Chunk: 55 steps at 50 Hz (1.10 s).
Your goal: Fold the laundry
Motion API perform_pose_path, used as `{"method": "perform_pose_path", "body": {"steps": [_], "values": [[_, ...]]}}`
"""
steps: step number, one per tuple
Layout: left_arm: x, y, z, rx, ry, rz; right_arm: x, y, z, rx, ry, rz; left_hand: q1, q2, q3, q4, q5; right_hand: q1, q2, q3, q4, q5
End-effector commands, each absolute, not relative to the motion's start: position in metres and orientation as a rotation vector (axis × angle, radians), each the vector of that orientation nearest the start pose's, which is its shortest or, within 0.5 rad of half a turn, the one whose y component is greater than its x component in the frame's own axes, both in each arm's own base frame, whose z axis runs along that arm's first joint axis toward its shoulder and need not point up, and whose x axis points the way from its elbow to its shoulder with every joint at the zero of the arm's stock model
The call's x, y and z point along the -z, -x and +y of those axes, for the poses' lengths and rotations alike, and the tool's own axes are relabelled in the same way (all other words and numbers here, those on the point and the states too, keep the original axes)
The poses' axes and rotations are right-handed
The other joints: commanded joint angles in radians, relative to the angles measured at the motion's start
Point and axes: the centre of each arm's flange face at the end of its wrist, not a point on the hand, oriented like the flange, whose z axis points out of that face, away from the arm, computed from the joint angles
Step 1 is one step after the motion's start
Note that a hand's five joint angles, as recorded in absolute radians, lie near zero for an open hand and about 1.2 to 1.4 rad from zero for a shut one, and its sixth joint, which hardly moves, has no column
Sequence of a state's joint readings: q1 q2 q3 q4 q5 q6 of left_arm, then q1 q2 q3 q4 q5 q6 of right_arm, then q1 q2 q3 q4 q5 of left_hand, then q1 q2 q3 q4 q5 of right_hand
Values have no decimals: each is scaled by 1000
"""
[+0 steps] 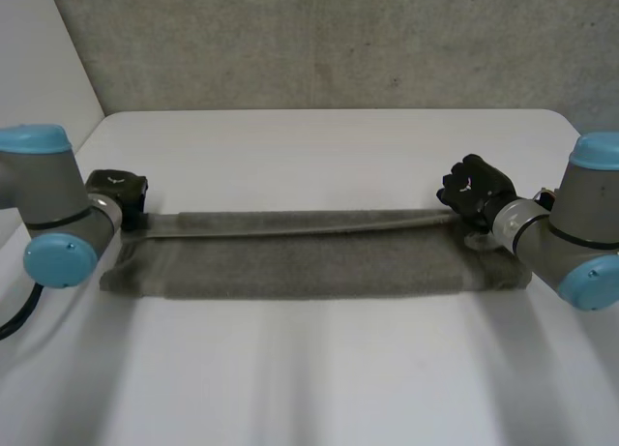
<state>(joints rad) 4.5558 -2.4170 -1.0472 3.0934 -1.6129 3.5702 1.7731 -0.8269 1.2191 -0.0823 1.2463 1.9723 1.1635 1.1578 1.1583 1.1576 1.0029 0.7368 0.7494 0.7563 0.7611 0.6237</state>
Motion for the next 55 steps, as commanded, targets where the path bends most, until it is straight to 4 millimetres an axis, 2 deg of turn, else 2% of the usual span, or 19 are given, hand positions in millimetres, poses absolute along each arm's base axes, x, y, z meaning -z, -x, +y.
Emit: {"method": "perform_pose_path", "body": {"steps": [1, 2, 4, 11, 18, 24, 25, 26, 27, 28, 29, 30, 31, 32, 33, 37, 40, 48, 55], "values": [[-122, 202, -418, 1705, -681, 2324, -129, -243, -392, 2088, 2011, 1922, -653, -648, -648, -648, -667, -562, -575, -582, -587, -624], [-122, 202, -419, 1711, -677, 2318, -128, -244, -394, 2103, 2005, 1913, -874, -869, -869, -868, -888, -562, -575, -582, -587, -624], [-123, 202, -420, 1721, -677, 2312, -128, -244, -396, 2119, 2001, 1907, -958, -952, -953, -952, -972, -562, -575, -582, -587, -624], [-131, 202, -424, 1766, -655, 2278, -136, -248, -403, 2196, 1989, 1812, -956, -950, -951, -950, -970, -562, -575, -582, -587, -624], [-146, 202, -423, 1802, -641, 2254, -145, -256, -398, 2196, 2002, 1571, -959, -953, -954, -953, -973, -562, -575, -582, -587, -624], [-150, 201, -418, 1796, -639, 2264, -142, -249, -400, 2163, 1982, 1600, -962, -956, -957, -956, -976, -562, -575, -582, -587, -624], [-150, 201, -418, 1796, -639, 2264, -140, -247, -399, 2145, 1960, 1627, -962, -956, -957, -956, -976, -408, -421, -428, -433, -470], [-149, 201, -415, 1791, -639, 2272, -142, -246, -400, 2130, 1921, 1653, -968, -962, -962, -962, -981, 225, 213, 206, 201, 164], [-149, 201, -415, 1791, -639, 2272, -142, -246, -400, 2130, 1920, 1653, -968, -962, -962, -962, -982, 232, 219, 212, 208, 170], [-148, 201, -412, 1786, -637, 2284, -143, -243, -402, 2104, 1861, 1698, -968, -962, -962, -962, -982, 441, 429, 422, 417, 380], [-147, 200, -410, 1779, -635, 2297, -145, -240, -404, 2078, 1792, 1742, -971, -965, -965, -965, -984, 304, 291, 284, 279, 242], [-147, 200, -410, 1779, -635, 2297, -145, -240, -404, 2078, 1791, 1743, -971, -965, -965, -965, -984, 302, 290, 283, 278, 241], [-145, 200, -408, 1773, -631, 2309, -148, -237, -406, 2052, 1715, 1788, -971, -965, -965, -965, -984, -203, -216, -223, -228, -265], [-144, 200, -406, 1767, -629, 2316, -148, -237, -406, 2052, 1714, 1788, -973, -968, -968, -968, -987, -208, -221, -228, -233, -270], [-144, 200, -406, 1767, -629, 2317, -149, -237, -405, 2023, 1637, 1821, -974, -968, -968, -968, -987, -562, -575, -582, -587, -624], [-150, 200, -405, 1782, -617, 2315, -161, -233, -405, 1962, 1439, 1881, -976, -971, -971, -971, -990, -562, -575, -582, -587, -624], [-157, 200, -406, 1811, -607, 2295, -168, -230, -404, 1929, 1366, 1919, -976, -971, -971, -971, -990, -562, -575, -582, -587, -624], [-183, 199, -408, 1935, -492, 2288, -192, -218, -403, 1924, 1323, 1969, -971, -965, -965, -965, -984, -562, -575, -582, -587, -624], [-188, 198, -405, 1949, -464, 2301, -202, -211, -401, 1831, 1304, 2098, -976, -971, -971, -971, -990, -562, -575, -582, -587, -624]]}}
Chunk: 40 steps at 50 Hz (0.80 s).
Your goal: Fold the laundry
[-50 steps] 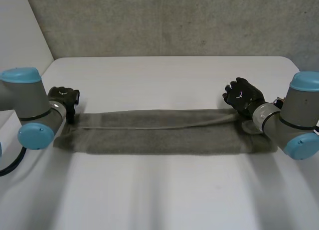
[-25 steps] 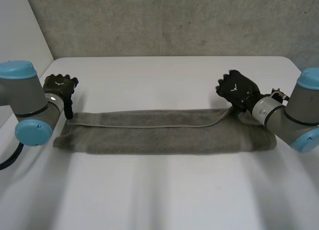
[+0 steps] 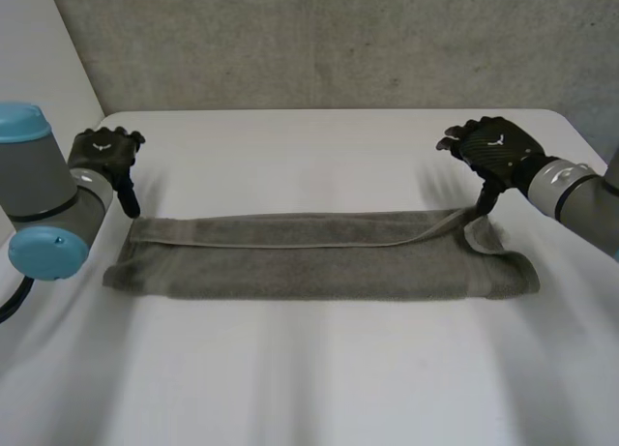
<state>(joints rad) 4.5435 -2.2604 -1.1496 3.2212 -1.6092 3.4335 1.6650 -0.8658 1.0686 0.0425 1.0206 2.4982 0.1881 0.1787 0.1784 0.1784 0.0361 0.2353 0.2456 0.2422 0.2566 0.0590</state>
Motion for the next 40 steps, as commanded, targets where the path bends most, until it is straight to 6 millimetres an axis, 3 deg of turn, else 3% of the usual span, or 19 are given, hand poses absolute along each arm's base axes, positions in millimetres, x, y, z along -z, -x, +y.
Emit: {"method": "perform_pose_path", "body": {"steps": [1, 4, 6, 10, 15, 17, 18, 20, 21, 23, 26, 31, 40], "values": [[-187, 197, -403, 1943, -467, 2308, -201, -206, -401, 1803, 1309, 2140, -1, 8, 9, 9, -24, -61, -71, -68, -82, -59], [-184, 197, -399, 1929, -473, 2322, -200, -201, -403, 1796, 1345, 2174, -1, 8, 9, 9, -24, -61, -71, -68, -82, -59], [-182, 197, -397, 1920, -476, 2330, -196, -195, -407, 1833, 1498, 2204, -1, 8, 9, 9, -24, -61, -71, -68, -82, -59], [-177, 197, -395, 1907, -484, 2345, -196, -186, -414, 1913, 1581, 2253, -1, 8, 9, 9, -24, -61, -71, -68, -82, -59], [-174, 197, -392, 1891, -488, 2359, -194, -186, -412, 1897, 1454, 2293, 8, 17, 17, 17, -15, -61, -71, -68, -82, -59], [-173, 197, -389, 1878, -489, 2369, -195, -189, -401, 1829, 1293, 2309, 14, 23, 23, 23, -9, -61, -71, -68, -82, -59], [-173, 196, -389, 1878, -489, 2369, -195, -189, -401, 1828, 1292, 2309, 14, 23, 23, 23, -9, -61, -71, -68, -82, -59], [-180, 195, -384, 1884, -483, 2366, -200, -192, -381, 1747, 1182, 2289, 25, 35, 35, 35, 3, -61, -71, -68, -82, -59], [-180, 195, -384, 1884, -483, 2366, -200, -192, -381, 1747, 1182, 2289, 25, 35, 35, 35, 3, -61, -71, -68, -82, -59], [-189, 194, -378, 1898, -472, 2363, -205, -195, -360, 1677, 1124, 2248, 75, 84, 85, 85, 52, 98, 88, 91, 77, 100], [-194, 194, -373, 1898, -473, 2366, -207, -196, -350, 1646, 1105, 2234, 116, 126, 126, 126, 94, 181, 171, 174, 160, 183], [-201, 193, -349, 1802, -564, 2486, -206, -195, -321, 1511, 935, 2271, 316, 325, 326, 326, 293, 428, 417, 421, 406, 430], [-185, 198, -328, 1595, -706, 2720, -186, -198, -307, 1335, 766, 2309, 404, 414, 414, 414, 382, 449, 438, 442, 427, 450]]}}
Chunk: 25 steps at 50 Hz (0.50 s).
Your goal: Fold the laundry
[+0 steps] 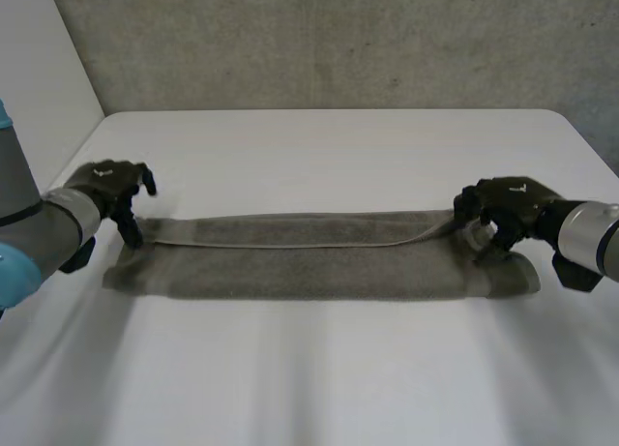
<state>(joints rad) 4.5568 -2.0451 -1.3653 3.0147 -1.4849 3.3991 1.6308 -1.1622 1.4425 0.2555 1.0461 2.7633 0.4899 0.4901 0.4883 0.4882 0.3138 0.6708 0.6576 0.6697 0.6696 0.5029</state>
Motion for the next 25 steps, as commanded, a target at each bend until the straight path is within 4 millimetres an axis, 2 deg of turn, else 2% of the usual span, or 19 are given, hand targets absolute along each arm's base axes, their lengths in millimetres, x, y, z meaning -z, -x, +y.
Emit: {"method": "perform_pose_path", "body": {"steps": [1, 4, 11, 12, 13, 15, 16, 17, 20, 25], "values": [[-178, 199, -329, 1564, -714, 2743, -179, -198, -309, 1307, 745, 2321, 102, 102, 104, 104, 104, 10, 23, 11, 11, 4], [-165, 199, -334, 1526, -716, 2766, -163, -197, -315, 1261, 719, 2359, 105, 105, 107, 107, 107, -2, 12, 0, 0, -8], [-146, 202, -348, 1486, -750, 2768, -150, -193, -338, 1283, 679, 2418, 97, 96, 98, 98, 98, -131, -118, -130, -130, -137], [-143, 202, -351, 1487, -754, 2764, -151, -189, -344, 1319, 666, 2452, 91, 90, 92, 92, 92, -238, -225, -237, -237, -245], [-142, 203, -356, 1497, -750, 2758, -151, -189, -344, 1319, 666, 2452, 85, 85, 86, 87, 86, -239, -226, -238, -238, -246], [-142, 203, -360, 1509, -746, 2751, -156, -178, -357, 1431, 630, 2517, 82, 82, 83, 84, 83, -429, -416, -428, -428, -436], [-142, 203, -360, 1510, -746, 2751, -156, -178, -357, 1432, 629, 2518, 82, 82, 83, 84, 83, -430, -417, -429, -429, -437], [-144, 204, -364, 1528, -743, 2740, -160, -174, -362, 1505, 613, 2528, 67, 67, 69, 69, 69, -496, -483, -495, -495, -503], [-148, 205, -372, 1584, -733, 2707, -173, -170, -365, 1643, 594, 2509, -14, -15, -13, -13, -13, -496, -483, -495, -495, -503], [-154, 206, -382, 1681, -725, 2640, -181, -170, -356, 1705, 597, 2485, -123, -124, -122, -122, -122, -496, -483, -495, -495, -503]]}}
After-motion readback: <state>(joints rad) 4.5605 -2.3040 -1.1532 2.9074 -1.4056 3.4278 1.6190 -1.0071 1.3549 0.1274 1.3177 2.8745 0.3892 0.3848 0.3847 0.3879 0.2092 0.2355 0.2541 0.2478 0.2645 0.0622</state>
